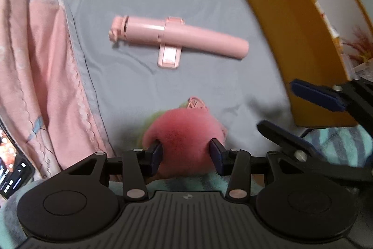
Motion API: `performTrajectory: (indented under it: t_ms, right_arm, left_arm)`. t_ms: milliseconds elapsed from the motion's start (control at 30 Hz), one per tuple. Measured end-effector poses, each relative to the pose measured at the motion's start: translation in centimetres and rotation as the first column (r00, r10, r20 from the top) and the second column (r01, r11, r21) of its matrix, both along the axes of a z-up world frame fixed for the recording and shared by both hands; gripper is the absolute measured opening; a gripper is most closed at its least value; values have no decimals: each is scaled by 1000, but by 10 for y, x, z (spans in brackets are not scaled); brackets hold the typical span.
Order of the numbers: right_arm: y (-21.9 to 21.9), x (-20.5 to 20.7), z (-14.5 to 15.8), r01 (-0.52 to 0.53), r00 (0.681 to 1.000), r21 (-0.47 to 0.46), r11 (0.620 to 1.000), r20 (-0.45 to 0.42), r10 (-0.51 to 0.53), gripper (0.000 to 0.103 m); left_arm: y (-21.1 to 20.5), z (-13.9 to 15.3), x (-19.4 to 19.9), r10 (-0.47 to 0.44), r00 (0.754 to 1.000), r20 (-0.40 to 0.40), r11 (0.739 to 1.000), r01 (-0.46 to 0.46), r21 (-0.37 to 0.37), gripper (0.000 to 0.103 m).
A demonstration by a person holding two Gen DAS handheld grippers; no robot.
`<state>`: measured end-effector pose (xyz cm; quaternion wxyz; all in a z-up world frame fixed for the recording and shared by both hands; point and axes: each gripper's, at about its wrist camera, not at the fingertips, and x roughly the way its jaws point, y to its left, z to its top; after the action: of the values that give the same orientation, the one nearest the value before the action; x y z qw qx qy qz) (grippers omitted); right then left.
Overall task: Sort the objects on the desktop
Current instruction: 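Grasp the pink pompom keychain with the left gripper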
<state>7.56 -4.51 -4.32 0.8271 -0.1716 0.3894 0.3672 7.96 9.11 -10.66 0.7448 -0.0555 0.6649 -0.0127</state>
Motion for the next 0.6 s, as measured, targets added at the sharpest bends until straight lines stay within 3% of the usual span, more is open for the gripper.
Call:
performTrajectory:
  t_ms: [233,400,600]
  right_arm:
    - [-9,1,7,17,1000,16,1000,10,-17,54]
    - [-11,-2,6,21,1000,7,1000,10,-21,57]
    - [-8,2,2,52,999,-9,999,6,-52,57]
  left_arm:
    - [-17,-20,11,-12,998,-55,998,16,67,49]
    - [-29,-29,9,-64,993,-103,990,77,122,49]
    - [-31,-38,9,-56,986,-159,988,78,131,49]
